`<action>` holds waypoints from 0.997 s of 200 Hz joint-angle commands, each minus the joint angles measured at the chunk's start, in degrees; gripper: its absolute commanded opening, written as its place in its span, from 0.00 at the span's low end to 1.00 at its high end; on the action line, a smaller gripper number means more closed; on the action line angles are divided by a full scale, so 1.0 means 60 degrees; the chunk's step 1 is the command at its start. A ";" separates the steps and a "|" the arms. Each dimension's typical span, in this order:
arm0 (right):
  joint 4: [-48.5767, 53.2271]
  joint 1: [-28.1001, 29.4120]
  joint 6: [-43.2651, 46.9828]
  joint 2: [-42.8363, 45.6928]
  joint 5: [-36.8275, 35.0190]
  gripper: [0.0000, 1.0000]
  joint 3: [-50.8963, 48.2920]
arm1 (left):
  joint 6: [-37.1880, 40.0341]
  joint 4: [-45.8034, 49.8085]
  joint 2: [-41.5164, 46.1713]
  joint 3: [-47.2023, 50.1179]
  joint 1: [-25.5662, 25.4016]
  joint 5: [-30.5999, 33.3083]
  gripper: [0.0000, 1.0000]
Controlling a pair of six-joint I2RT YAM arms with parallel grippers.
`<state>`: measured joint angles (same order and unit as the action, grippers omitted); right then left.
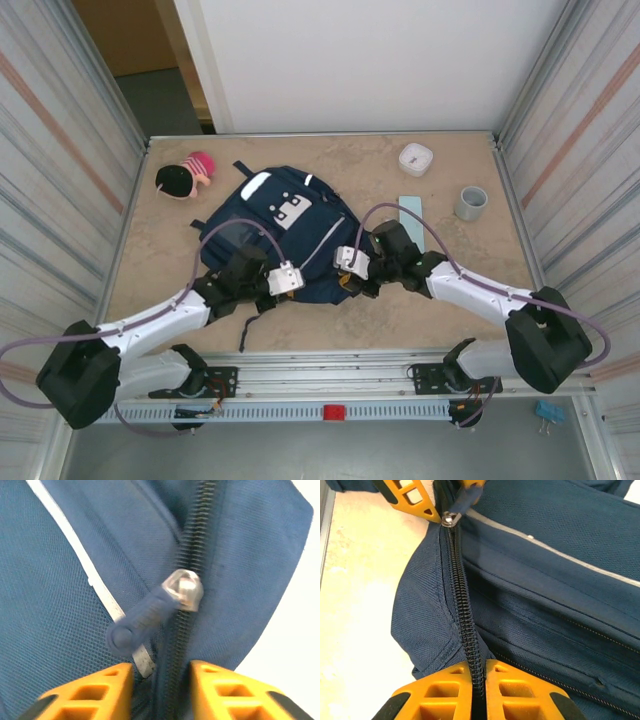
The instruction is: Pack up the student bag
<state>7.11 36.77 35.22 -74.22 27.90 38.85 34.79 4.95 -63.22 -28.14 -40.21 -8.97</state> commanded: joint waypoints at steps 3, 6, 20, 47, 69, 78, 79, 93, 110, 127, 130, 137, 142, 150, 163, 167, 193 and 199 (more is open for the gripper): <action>-0.0274 -0.0211 -0.0739 0.0387 -0.0539 0.12 0.0300 | 0.0404 -0.0746 0.0549 0.0521 -0.0018 -0.0103 0.12; -0.0235 -0.0198 -0.0822 0.0376 -0.0621 0.14 0.0341 | 0.0405 -0.0777 0.0660 0.0560 -0.0046 -0.0094 0.09; -0.0144 -0.0184 -0.1217 0.0432 -0.0651 0.24 0.0396 | 0.0381 -0.1050 0.1046 0.0696 -0.0116 -0.0154 0.00; -0.0169 0.0081 -0.2149 0.0860 -0.0734 0.42 0.0322 | -0.0488 -0.2515 0.1792 0.1153 -0.0008 -0.1291 0.00; -0.0142 0.0369 -0.3087 0.1395 -0.0987 0.54 0.0351 | -0.1328 -0.3533 0.1838 0.1494 -0.0023 -0.1790 0.00; -0.0160 0.0512 -0.3860 0.1535 -0.1146 0.59 0.0456 | -0.1483 -0.3773 0.1803 0.1613 -0.0071 -0.1839 0.00; -0.0168 0.0524 -0.3957 0.1547 -0.1148 0.60 0.0470 | -0.1501 -0.3793 0.1797 0.1621 -0.0076 -0.1834 0.00; -0.0202 0.0804 -0.5678 0.1527 -0.1228 0.66 0.0790 | -0.1615 -0.4117 0.1763 0.1799 -0.0153 -0.1675 0.00; -0.0029 0.1443 -0.7628 0.1161 -0.1762 0.67 0.1281 | -0.1757 -0.4639 0.1748 0.2053 -0.0184 -0.1588 0.00; 0.0103 0.2411 -0.8453 0.0722 -0.3320 0.67 0.1644 | -0.1913 -0.5074 0.1748 0.2196 -0.0184 -0.1581 0.00; 0.0092 0.2568 -0.8524 0.0634 -0.3609 0.67 0.1696 | -0.1915 -0.5104 0.1740 0.2192 -0.0184 -0.1588 0.00; 0.0090 0.2841 -0.8700 0.0421 -0.4084 0.67 0.1830 | -0.1923 -0.5099 0.1733 0.2172 -0.0182 -0.1603 0.00; 0.0062 0.2978 -0.8798 0.0242 -0.4239 0.68 0.1913 | -0.1931 -0.5089 0.1733 0.2156 -0.0184 -0.1610 0.00; 0.0045 0.3107 -0.8915 -0.0028 -0.4422 0.68 0.2057 | -0.1930 -0.5068 0.1733 0.2125 -0.0184 -0.1632 0.00; 0.0085 0.3212 -0.8958 -0.0476 -0.4611 0.69 0.2334 | -0.1945 -0.5044 0.1770 0.2098 -0.0189 -0.1649 0.00; 0.0088 0.3216 -0.8961 -0.0599 -0.4638 0.69 0.2392 | -0.1950 -0.5030 0.1784 0.2097 -0.0192 -0.1654 0.00; 0.0129 0.3290 -0.9212 -0.1299 -0.4984 0.69 0.2899 | -0.1953 -0.4982 0.1833 0.2025 -0.0197 -0.1697 0.00; 0.0076 0.3297 -0.9248 -0.1409 -0.5016 0.69 0.2950 | -0.1960 -0.4997 0.1832 0.2020 -0.0199 -0.1701 0.00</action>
<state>7.01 55.92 -16.16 -80.18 2.59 53.47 24.14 -18.85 -53.67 -14.72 -40.99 -16.58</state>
